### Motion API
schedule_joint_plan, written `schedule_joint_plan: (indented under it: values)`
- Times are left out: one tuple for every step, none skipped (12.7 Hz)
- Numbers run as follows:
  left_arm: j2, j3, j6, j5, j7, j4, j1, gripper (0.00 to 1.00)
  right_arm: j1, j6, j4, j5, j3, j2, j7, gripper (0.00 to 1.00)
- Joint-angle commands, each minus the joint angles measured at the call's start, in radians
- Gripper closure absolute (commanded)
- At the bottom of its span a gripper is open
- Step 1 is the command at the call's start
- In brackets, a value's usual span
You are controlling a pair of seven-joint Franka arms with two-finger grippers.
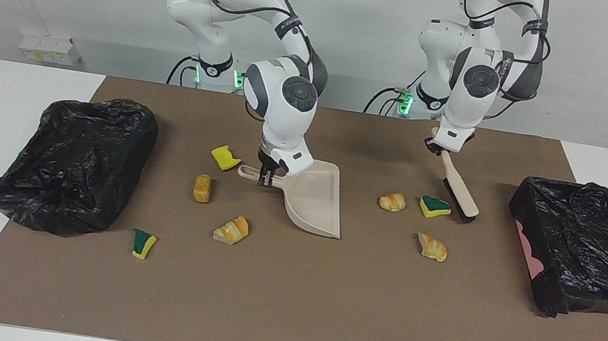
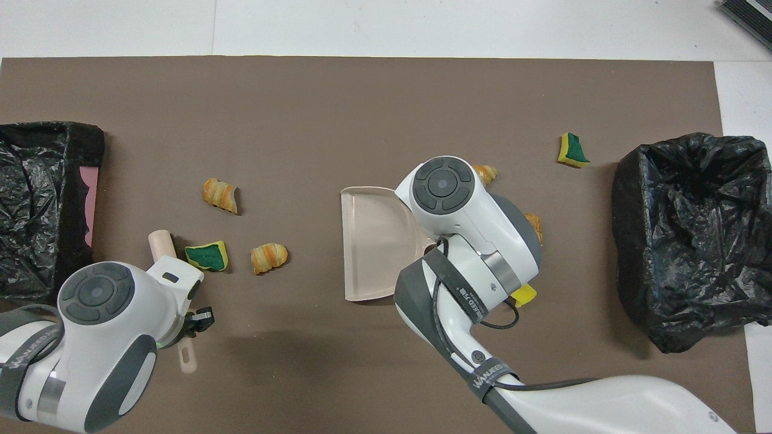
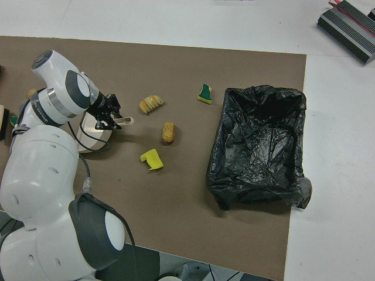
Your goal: Sweep and dump trash in bin
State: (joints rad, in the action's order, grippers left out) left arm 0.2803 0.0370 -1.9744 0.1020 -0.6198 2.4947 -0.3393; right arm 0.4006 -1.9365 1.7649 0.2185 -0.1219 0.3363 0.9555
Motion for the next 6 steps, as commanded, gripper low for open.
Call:
schedule_joint_plan:
  values:
    - [-0.052,0.007,-0.072,-0.089,-0.009,-0.005,-0.081,1.0,-0.012,-0.024,0.039,0.018,-0.005,-0.028,0.031,1.0]
    - [-0.061,0.007,-0.11,-0.135,-0.009,-0.01,-0.096,1.0,-0.013,-0.041,0.039,0.018,-0.005,-0.028,0.031,1.0]
    - [-0.076,0.007,-0.138,-0.177,0.002,-0.023,-0.124,1.0,-0.013,-0.042,0.039,0.018,-0.007,-0.028,0.029,1.0]
    - [-0.11,0.006,-0.164,-0.211,0.005,-0.043,-0.159,1.0,-0.013,-0.044,0.039,0.018,-0.005,-0.028,0.029,1.0]
    - [-0.14,0.006,-0.208,-0.238,0.005,-0.057,-0.197,1.0,-0.014,-0.051,0.039,0.018,-0.005,-0.026,0.029,1.0]
    - [-0.166,0.003,-0.256,-0.275,0.005,-0.065,-0.222,1.0,-0.014,-0.065,0.041,0.015,-0.005,-0.026,0.029,1.0]
